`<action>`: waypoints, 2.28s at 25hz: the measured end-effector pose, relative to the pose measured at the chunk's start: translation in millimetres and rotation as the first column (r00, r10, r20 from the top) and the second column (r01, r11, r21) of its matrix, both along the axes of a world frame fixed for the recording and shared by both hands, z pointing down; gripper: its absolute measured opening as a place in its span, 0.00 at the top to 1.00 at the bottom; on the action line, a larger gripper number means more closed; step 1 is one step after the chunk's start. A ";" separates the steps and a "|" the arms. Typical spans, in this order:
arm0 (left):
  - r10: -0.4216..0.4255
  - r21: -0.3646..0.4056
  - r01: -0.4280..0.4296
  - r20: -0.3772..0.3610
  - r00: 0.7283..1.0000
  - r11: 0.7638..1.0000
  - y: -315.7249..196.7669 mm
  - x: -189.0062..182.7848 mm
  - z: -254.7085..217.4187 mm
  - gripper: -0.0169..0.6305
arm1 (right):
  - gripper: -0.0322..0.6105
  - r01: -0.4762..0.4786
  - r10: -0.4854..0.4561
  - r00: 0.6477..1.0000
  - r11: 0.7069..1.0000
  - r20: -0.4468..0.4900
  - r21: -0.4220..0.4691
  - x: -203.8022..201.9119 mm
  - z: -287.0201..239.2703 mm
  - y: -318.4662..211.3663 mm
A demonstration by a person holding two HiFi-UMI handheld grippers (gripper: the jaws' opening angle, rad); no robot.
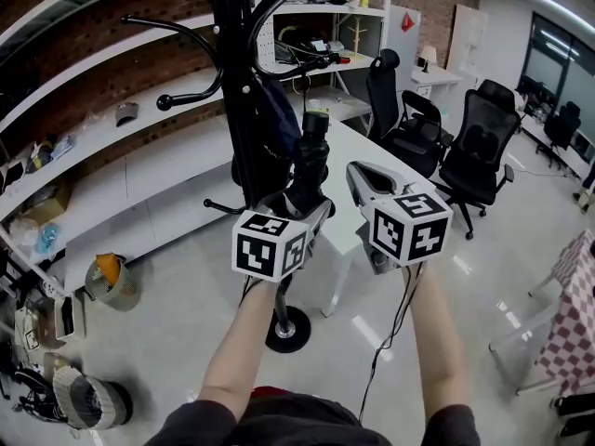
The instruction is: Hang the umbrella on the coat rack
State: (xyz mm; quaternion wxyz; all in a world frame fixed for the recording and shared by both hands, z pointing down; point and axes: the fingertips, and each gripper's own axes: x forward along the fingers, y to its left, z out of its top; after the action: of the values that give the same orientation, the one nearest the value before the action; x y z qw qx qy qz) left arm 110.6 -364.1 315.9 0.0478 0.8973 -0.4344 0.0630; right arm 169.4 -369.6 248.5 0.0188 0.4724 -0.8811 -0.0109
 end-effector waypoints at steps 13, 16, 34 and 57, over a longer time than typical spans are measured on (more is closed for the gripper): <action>-0.055 -0.008 0.055 -0.052 0.997 0.998 -1.0 -19.4 11.0 0.61 | 0.92 -0.065 0.065 0.998 0.997 0.014 -0.042 3.1 36.5 31.4; -0.060 0.002 0.060 -0.059 0.996 0.998 1.7 -19.2 11.2 0.61 | 0.92 -0.066 0.067 0.998 0.996 0.020 -0.058 2.0 45.9 35.9; -0.071 0.075 0.087 -0.189 0.979 0.993 35.7 -51.8 -3.8 0.56 | 0.92 -0.043 0.052 0.995 0.994 0.090 -0.099 -15.5 74.3 59.7; 0.034 0.104 -0.017 -0.161 0.986 0.994 102.5 -96.6 14.3 0.95 | 0.92 -0.051 0.062 0.982 0.996 0.180 -0.068 -68.1 71.5 121.4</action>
State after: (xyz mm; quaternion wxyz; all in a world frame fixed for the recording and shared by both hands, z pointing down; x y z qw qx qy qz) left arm 14.0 -261.6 330.2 0.0365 0.9061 -0.4202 -0.0321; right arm 101.3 -248.2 320.1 -0.0464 0.4953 -0.8653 0.0606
